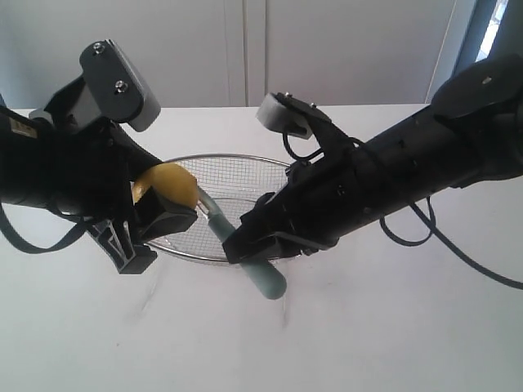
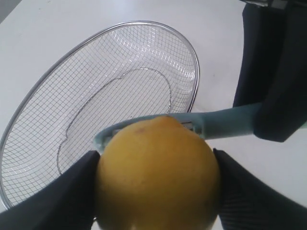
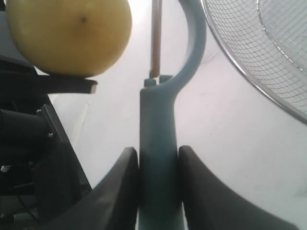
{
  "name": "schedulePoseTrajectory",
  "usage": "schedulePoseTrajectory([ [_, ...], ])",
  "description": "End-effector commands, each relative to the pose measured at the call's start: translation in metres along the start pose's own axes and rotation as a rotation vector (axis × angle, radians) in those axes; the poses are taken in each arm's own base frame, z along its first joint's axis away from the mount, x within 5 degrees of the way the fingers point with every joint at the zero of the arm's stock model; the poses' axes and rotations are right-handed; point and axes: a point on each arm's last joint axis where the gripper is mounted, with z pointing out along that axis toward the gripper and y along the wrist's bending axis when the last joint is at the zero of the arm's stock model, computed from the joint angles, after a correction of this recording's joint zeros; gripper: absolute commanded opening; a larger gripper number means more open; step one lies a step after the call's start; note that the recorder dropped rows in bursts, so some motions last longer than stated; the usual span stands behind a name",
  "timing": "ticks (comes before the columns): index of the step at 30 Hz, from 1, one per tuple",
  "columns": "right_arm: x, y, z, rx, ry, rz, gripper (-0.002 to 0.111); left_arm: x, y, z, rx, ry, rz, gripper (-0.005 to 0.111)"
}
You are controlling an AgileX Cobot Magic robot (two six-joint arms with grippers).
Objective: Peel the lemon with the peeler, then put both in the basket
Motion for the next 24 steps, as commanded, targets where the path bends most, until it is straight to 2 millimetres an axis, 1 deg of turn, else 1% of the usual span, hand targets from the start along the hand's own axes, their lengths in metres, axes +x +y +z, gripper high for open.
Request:
schedulePoseTrajectory([
  [1, -0.004, 0.000, -0.016, 0.050, -0.045, 0.017, 0.000, 0.001, 0.000, -0.001, 0.001, -0.009, -0.030, 0.000],
  [5, -0.007, -0.002, -0.037, 0.086, -0.114, 0.045, 0.000, 0.001, 0.000, -0.001, 0.001, -0.009, -0.030, 0.000],
  [9, -0.009, 0.004, -0.063, 0.121, -0.203, 0.022, 0.000, 0.001, 0.000, -0.001, 0.001, -0.009, -0.030, 0.000],
  [12, -0.009, 0.010, -0.078, 0.148, -0.253, -0.003, 0.000, 0.001, 0.000, -0.001, 0.001, -0.009, -0.030, 0.000],
  [14, -0.009, 0.012, -0.085, 0.176, -0.271, -0.024, 0.000, 0.001, 0.000, -0.001, 0.001, -0.009, -0.030, 0.000],
  [19, -0.009, 0.008, -0.086, 0.228, -0.275, -0.045, 0.000, 0.001, 0.000, -0.001, 0.001, -0.009, -0.030, 0.000],
  [24, -0.005, -0.007, -0.074, 0.250, -0.254, 0.002, 0.000, 0.001, 0.000, -0.001, 0.001, -0.009, -0.030, 0.000],
])
